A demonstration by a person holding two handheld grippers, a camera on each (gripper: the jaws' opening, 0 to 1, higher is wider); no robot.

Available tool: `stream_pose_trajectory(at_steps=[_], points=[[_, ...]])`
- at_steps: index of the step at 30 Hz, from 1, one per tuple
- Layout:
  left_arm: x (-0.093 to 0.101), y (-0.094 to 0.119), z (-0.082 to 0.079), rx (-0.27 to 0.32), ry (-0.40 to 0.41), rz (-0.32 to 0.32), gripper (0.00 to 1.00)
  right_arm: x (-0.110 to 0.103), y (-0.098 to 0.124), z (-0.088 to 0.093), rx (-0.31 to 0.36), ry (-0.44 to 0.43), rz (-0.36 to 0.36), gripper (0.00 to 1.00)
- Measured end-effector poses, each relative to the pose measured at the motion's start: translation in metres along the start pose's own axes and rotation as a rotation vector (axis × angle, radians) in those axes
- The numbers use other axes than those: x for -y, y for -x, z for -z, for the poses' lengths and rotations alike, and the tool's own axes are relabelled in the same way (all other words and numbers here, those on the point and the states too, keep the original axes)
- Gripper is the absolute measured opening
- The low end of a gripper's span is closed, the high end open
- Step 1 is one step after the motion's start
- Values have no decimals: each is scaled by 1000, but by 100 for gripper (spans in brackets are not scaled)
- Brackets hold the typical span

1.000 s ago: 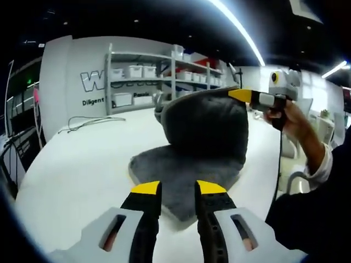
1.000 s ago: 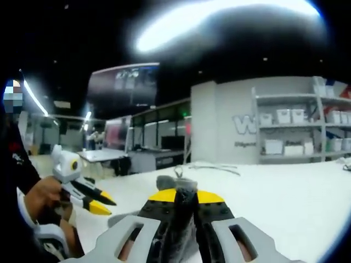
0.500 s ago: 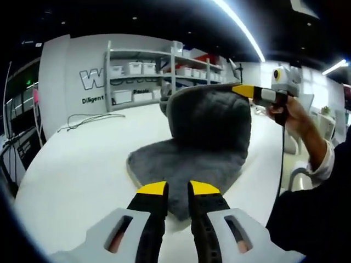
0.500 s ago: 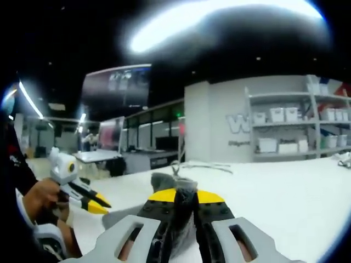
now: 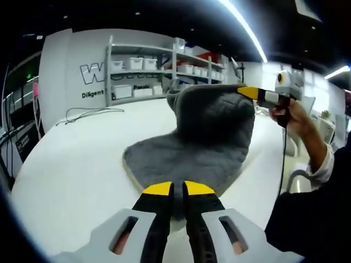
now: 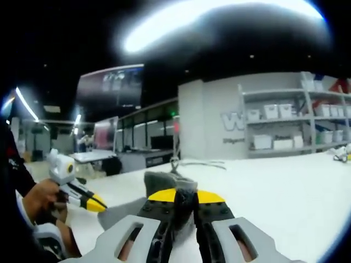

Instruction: Open the folded towel by lifting each exposed corner and separating the folded layers until the towel lies flat within the target outline without major curled edges

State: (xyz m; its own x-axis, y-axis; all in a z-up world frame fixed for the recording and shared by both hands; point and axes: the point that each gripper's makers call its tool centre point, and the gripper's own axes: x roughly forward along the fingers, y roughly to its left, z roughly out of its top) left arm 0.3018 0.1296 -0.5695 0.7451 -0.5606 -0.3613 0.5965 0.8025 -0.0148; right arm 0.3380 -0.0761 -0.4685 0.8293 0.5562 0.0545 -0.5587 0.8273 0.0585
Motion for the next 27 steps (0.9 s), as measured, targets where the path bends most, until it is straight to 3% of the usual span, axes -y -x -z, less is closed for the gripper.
stream_pose_trajectory(at_steps=[12,27], points=[[-11,-4,7,-31,30,-23,3,20,12,13,-19,-24,34,7],[-9,-7,13,-49,48,-44,1,30,27,26,-53,-10,63,7]])
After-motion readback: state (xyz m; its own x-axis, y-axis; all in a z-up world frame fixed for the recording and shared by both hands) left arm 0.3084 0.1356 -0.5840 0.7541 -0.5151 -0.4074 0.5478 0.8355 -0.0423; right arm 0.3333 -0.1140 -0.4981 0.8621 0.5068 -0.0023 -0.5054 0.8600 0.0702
